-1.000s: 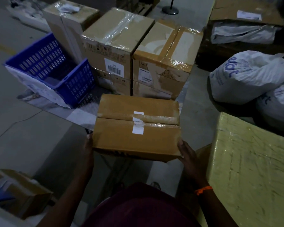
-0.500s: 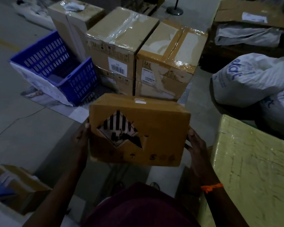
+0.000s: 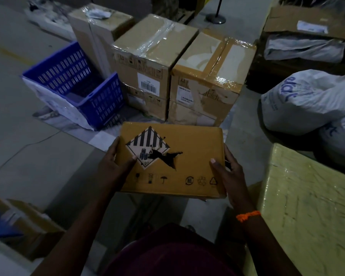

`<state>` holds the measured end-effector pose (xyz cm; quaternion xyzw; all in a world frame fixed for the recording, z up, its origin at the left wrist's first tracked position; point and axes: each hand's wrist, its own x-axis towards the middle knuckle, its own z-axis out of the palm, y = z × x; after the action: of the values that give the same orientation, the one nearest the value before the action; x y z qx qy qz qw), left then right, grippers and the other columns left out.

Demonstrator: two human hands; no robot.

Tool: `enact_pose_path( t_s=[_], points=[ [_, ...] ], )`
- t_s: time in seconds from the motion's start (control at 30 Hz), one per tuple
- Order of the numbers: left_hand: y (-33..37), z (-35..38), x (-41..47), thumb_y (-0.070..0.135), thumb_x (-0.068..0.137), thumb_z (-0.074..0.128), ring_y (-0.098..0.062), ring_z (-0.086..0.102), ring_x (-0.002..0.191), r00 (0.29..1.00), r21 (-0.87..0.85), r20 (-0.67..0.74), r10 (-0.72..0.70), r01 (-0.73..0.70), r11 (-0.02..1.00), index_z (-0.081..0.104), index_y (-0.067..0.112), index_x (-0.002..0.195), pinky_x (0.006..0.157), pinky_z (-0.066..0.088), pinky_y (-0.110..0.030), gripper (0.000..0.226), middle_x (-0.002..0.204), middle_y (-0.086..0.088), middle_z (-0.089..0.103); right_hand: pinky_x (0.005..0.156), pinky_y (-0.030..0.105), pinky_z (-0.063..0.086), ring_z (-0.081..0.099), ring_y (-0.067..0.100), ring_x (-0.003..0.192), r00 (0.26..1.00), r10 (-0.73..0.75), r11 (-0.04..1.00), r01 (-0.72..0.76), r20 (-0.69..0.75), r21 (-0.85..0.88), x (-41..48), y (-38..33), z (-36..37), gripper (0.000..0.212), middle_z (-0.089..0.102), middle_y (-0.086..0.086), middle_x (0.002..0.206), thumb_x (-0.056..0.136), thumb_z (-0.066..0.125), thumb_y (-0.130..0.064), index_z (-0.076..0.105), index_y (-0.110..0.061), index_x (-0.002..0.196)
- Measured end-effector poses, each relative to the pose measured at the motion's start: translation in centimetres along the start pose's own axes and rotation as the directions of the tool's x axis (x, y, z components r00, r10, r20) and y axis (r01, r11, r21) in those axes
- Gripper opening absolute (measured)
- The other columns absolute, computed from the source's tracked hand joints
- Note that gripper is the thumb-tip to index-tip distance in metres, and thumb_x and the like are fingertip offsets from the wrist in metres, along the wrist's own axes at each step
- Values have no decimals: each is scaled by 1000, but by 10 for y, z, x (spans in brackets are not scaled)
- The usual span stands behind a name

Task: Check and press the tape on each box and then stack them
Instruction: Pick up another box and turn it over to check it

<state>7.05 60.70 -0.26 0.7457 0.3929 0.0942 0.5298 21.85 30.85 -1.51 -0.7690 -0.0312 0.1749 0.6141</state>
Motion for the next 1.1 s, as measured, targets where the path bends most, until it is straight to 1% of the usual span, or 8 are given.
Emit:
enact_pose_path(
  t_s=[0.27,0.5,0.6,0.7,0.83,0.93,1.03,1.1],
  points=[
    [-3,-1,3,38,89,75,-31,43,139,1000,19,2,22,-22,1000,25,38,157,103,40,-40,85,161,-10,34,95,48,60,60,19,126,1000,15,1000,-15,4,-26,-5,5,0,77,54,-5,145,82,75,-63,38,-60,149],
    [2,0,9,42,88,75,-34,46,134,1000,64,14,-5,5,998,26,28,157,99,44,-45,85,156,-12,39,81,30,63,70,10,110,1000,-1,999,1,3,38,-10,-9,5,58,65,-12,134,94,69,-46,48,-47,148],
    [3,-4,16,43,88,74,-32,47,133,1000,75,6,-2,1,997,30,25,156,98,43,-43,83,155,-12,41,90,35,61,68,10,114,999,-15,998,17,-37,54,-6,-31,3,50,66,-9,133,97,63,-48,54,-40,146],
    [3,-4,27,44,90,72,-26,50,125,999,25,32,-28,27,999,30,26,156,94,44,-39,81,154,-10,41,102,34,53,62,5,122,991,-126,990,129,-44,51,-5,-56,-7,39,62,-8,137,107,51,-28,58,-31,146],
    [3,1,48,62,90,63,-28,53,123,992,40,128,-24,19,999,27,29,156,98,48,-47,82,152,-11,43,114,45,45,51,9,138,948,-317,937,320,43,-138,-5,-76,-12,45,55,-10,150,107,52,-18,53,-33,149],
    [16,3,74,49,103,50,-34,48,132,983,183,177,57,-89,979,33,20,154,102,40,-41,62,152,-14,43,117,47,43,44,10,145,916,-380,887,400,127,-229,0,-85,1,48,47,-10,158,106,53,-36,46,-37,153],
    [43,1,90,20,103,54,-33,36,143,955,324,146,259,-293,899,48,13,147,111,32,-45,44,156,-14,39,116,19,38,43,3,143,902,-408,868,431,142,-247,-3,-101,28,51,48,-11,157,104,57,-39,47,-33,153],
    [64,-3,81,23,100,59,-26,42,139,920,264,137,367,-391,882,57,21,139,112,37,-48,38,151,-8,46,117,22,39,43,0,142,883,-430,850,467,188,-245,-7,-108,47,54,49,-14,156,101,62,-38,48,-29,153]
  ],
)
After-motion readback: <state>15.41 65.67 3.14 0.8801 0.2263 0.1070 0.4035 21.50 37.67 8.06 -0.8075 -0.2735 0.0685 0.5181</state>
